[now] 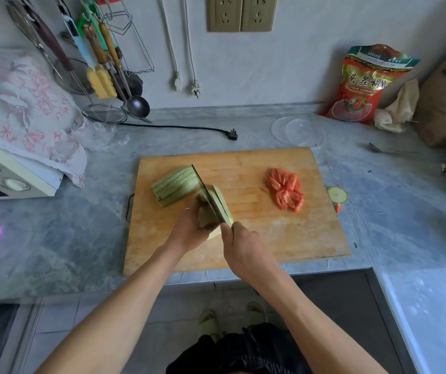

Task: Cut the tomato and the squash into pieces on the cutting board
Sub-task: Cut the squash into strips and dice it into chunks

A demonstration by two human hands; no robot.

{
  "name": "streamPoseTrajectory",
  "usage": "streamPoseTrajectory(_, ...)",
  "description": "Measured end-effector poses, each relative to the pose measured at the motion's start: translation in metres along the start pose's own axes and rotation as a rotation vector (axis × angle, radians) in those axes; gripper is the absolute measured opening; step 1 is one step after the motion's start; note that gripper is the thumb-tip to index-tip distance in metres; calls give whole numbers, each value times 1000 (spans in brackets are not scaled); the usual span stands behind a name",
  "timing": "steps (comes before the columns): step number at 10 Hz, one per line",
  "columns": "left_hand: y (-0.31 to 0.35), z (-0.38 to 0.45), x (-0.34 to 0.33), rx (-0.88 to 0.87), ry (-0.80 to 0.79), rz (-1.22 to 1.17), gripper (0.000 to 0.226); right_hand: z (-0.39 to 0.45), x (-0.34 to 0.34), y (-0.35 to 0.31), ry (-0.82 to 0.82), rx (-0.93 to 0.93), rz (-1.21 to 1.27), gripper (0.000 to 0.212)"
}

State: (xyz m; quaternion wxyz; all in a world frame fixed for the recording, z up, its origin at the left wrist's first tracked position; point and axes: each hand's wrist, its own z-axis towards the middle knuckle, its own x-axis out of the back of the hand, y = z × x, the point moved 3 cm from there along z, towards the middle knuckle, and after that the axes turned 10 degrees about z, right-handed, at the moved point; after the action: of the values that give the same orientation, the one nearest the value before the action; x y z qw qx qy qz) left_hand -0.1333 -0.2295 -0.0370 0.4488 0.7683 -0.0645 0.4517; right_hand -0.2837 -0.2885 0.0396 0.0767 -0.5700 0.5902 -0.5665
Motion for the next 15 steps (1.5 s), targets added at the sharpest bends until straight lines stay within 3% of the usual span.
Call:
streamPoseTrajectory(4,-7,2,-5,19,15,-25,74,-5,-2,-4,5,-4,19,41)
streamPoseTrajectory(10,-8,8,-4,22,37,38,61,-1,-1,-3,-23,12,47,38)
streamPoseTrajectory(12,-4,7,-2,11,25,41,65,1,-5,-5,-48,-1,-31,36)
streamPoseTrajectory(14,-8,4,-6,69,6,32,86,8,-7,-3,-120,-23,-97,30)
streamPoseTrajectory(15,-10,7,-9,57,17,24,73,12,-9,-2,-102,-32,-73,31)
